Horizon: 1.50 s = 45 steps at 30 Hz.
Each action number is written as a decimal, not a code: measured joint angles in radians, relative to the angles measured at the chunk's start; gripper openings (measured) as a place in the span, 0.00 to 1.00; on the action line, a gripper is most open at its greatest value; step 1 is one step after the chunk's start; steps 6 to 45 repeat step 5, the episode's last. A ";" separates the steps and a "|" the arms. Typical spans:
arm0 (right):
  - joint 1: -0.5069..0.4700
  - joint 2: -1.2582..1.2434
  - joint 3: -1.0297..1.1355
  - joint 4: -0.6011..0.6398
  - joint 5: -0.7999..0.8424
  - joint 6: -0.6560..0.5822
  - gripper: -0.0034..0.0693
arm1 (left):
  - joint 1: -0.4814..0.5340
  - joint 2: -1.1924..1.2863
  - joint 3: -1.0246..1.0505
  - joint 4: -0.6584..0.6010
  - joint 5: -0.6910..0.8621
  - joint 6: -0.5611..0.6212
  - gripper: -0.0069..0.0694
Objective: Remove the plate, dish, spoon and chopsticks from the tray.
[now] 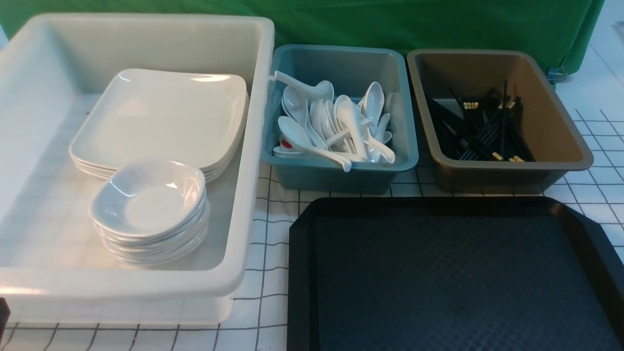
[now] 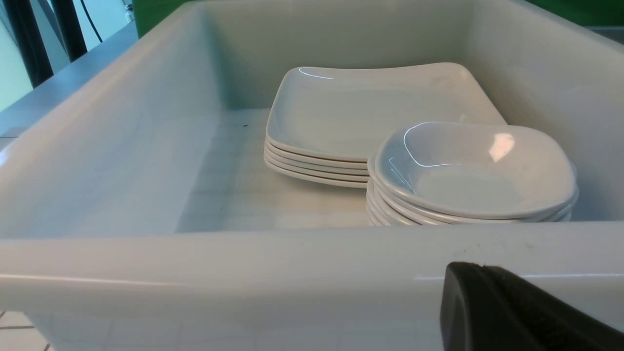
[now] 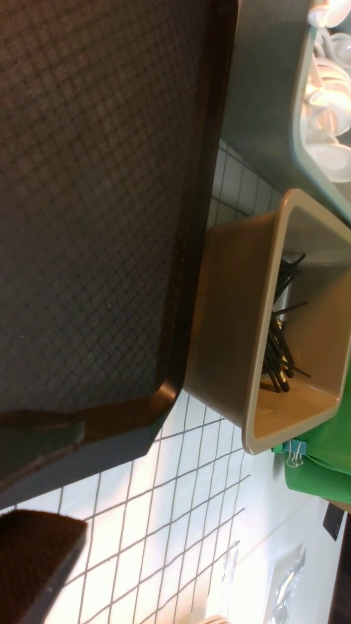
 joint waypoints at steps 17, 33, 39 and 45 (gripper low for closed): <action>0.000 0.000 0.000 0.000 0.000 0.000 0.38 | 0.000 0.000 0.000 0.000 0.000 0.000 0.10; 0.000 0.000 0.000 0.000 0.000 0.000 0.38 | 0.000 0.000 0.000 0.000 0.000 0.000 0.10; 0.000 0.000 0.000 0.000 0.000 0.000 0.38 | 0.000 0.000 0.000 0.000 0.000 0.000 0.10; 0.000 0.000 0.000 0.000 0.000 0.000 0.38 | 0.000 0.000 0.000 0.000 0.000 0.000 0.10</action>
